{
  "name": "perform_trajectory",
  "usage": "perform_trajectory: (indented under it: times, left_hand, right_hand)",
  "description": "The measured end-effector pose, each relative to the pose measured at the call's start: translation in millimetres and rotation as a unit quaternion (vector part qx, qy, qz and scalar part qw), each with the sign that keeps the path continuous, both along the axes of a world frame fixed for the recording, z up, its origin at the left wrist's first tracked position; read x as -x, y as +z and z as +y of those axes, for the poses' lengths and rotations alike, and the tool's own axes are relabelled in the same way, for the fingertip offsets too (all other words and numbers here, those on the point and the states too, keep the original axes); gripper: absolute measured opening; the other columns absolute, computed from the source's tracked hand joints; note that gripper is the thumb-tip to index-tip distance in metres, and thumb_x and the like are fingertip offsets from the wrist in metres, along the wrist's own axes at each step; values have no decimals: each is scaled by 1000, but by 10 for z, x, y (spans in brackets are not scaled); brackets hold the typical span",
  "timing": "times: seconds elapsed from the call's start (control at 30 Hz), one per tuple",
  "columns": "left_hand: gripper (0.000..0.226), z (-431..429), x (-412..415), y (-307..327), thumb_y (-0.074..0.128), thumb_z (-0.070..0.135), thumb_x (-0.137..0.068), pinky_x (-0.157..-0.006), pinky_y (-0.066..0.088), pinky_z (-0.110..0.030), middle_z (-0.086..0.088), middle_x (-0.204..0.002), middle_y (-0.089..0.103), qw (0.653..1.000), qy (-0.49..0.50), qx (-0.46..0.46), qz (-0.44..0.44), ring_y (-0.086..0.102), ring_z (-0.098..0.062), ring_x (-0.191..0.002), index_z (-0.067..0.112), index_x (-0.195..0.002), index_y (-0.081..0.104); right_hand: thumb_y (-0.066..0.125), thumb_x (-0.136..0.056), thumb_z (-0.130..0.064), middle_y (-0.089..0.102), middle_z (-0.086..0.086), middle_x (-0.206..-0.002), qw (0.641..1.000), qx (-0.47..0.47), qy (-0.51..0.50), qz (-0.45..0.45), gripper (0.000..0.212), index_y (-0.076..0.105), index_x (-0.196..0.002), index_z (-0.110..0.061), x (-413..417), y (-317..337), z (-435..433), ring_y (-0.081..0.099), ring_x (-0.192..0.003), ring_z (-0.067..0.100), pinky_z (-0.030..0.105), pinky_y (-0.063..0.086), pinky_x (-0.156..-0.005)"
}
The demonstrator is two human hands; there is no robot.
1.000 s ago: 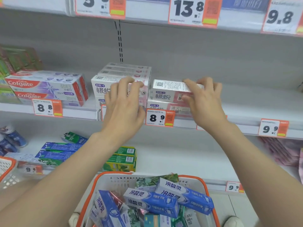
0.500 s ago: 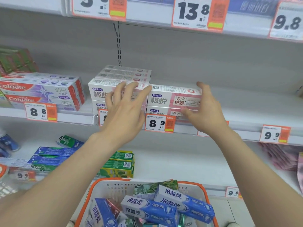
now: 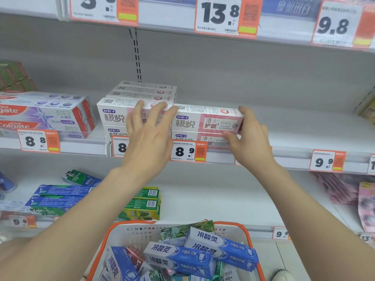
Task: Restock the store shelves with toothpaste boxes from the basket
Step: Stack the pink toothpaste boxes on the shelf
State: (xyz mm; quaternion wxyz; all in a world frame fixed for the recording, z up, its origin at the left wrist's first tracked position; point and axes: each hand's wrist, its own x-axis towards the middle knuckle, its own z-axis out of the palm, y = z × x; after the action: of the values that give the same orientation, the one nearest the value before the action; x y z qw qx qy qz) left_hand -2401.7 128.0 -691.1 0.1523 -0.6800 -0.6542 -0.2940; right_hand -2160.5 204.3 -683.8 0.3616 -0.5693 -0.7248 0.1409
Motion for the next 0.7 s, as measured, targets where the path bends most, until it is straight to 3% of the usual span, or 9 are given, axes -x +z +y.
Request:
perform_trajectory:
  times: [0.13,0.23,0.3,0.5,0.7]
  left_hand:
    - [65,48,36,-8,60,5,-92,-122,20,-63,-8,-157,40,1000,-13,0,9,25,-53,-146,18,-153,40]
    - [66,62,50,-19,59,4,-93,-124,17,-60,-8,-158,39,1000,-21,0,9,27,-51,-146,18,-154,39]
    - [66,58,52,-20,61,4,-92,-125,17,-60,-8,-158,40,1000,-24,-3,10,26,-52,-146,16,-154,39]
    - [68,26,37,-4,62,2,-91,-124,19,-61,-11,-158,41,1000,-23,-2,12,22,-54,-146,14,-154,41]
    - [71,18,20,-20,61,2,-92,-124,21,-62,-10,-161,36,1000,-19,10,-3,17,-52,-151,16,-157,36]
  right_hand:
    - [68,-99,-17,69,3,-120,1000,-19,-1,-18,66,34,-156,-18,14,28,-78,53,-109,29,21,24,-66]
    - [69,-98,-21,69,5,-115,999,-21,-8,-29,72,30,-158,-19,35,30,-134,40,-94,19,27,25,-67]
    - [69,-98,-19,69,6,-115,999,-20,-12,-29,72,30,-158,-20,42,27,-130,38,-94,17,28,26,-68]
    - [72,-96,-14,70,7,-117,999,-28,-16,-14,74,32,-158,-15,69,25,-110,54,-112,31,19,22,-69]
    - [68,-96,-12,73,3,-116,999,-46,-18,-13,63,38,-151,-12,61,-54,-33,63,-109,35,19,24,-75]
